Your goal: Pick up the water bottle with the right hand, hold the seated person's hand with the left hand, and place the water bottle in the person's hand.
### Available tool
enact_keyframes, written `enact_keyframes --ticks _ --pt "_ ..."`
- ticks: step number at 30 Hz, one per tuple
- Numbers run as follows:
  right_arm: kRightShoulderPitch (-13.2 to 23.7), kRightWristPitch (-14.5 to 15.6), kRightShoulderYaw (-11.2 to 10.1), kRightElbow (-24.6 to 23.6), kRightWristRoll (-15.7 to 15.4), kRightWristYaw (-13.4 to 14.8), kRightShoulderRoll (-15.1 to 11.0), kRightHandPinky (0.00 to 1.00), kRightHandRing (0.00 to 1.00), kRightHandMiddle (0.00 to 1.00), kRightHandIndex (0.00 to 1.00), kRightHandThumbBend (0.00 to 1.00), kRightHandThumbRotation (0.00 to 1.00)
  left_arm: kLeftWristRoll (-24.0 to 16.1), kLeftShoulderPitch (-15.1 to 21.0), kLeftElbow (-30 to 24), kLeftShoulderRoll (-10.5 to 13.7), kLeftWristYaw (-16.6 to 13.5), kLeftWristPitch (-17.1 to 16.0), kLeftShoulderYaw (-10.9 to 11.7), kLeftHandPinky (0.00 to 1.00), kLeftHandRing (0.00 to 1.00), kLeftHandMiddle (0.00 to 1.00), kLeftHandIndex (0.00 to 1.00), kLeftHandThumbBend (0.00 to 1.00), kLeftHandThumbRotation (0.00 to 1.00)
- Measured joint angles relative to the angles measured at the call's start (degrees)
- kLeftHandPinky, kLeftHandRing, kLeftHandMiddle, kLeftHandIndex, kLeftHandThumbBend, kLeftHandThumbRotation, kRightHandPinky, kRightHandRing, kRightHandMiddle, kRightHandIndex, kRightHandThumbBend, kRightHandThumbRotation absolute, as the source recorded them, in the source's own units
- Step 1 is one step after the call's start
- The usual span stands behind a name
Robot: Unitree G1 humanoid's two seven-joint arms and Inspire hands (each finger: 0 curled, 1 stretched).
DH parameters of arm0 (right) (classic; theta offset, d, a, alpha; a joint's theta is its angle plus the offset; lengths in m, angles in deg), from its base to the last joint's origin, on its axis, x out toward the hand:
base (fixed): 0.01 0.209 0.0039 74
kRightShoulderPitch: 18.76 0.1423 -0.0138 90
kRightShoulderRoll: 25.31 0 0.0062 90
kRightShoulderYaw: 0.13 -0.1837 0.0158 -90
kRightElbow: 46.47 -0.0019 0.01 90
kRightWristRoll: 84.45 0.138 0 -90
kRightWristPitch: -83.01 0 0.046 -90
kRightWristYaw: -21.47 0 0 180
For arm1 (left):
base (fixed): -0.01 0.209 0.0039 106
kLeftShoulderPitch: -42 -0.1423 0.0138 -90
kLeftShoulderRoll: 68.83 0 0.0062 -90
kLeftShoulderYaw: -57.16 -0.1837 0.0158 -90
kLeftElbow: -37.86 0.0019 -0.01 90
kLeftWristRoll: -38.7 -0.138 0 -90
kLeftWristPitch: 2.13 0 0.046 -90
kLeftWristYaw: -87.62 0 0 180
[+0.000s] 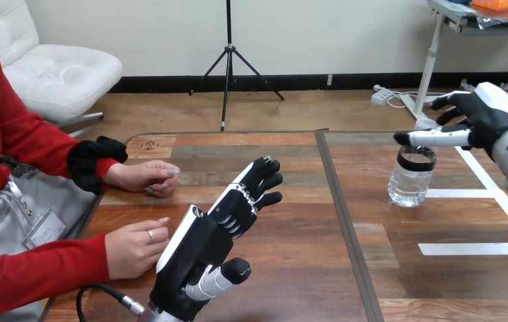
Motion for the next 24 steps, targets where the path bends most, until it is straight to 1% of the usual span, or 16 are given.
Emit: enact_keyframes --ticks 8,15,20,24 --pt "0.1 -0.1 -0.2 0.0 0.2 0.3 0.9 0.61 0.73 0.79 0.82 1.00 0.49 0.1 -0.1 0.0 0.0 0.1 0.2 0.0 0.87 0.93 0.95 0.93 1.00 0.75" --pt "0.1 -0.9 -0.4 0.0 0.3 0.9 1.4 0.62 0.74 0.79 0.82 1.00 0.48 0.2 -0.2 -0.1 0.0 0.2 0.3 0.0 0.87 0.93 0.94 0.93 1.00 0.75" --pt "0.1 -1.8 -0.6 0.0 1.0 1.1 1.7 0.64 0.75 0.80 0.82 1.00 0.47 0.2 -0.2 -0.1 0.0 0.0 0.3 0.0 0.86 0.92 0.94 0.93 1.00 0.75" --pt "0.1 -1.9 -0.7 0.0 1.2 1.2 2.2 0.65 0.76 0.81 0.82 1.00 0.46 0.2 -0.2 -0.1 0.0 0.1 0.3 0.0 0.86 0.92 0.94 0.93 1.00 0.75"
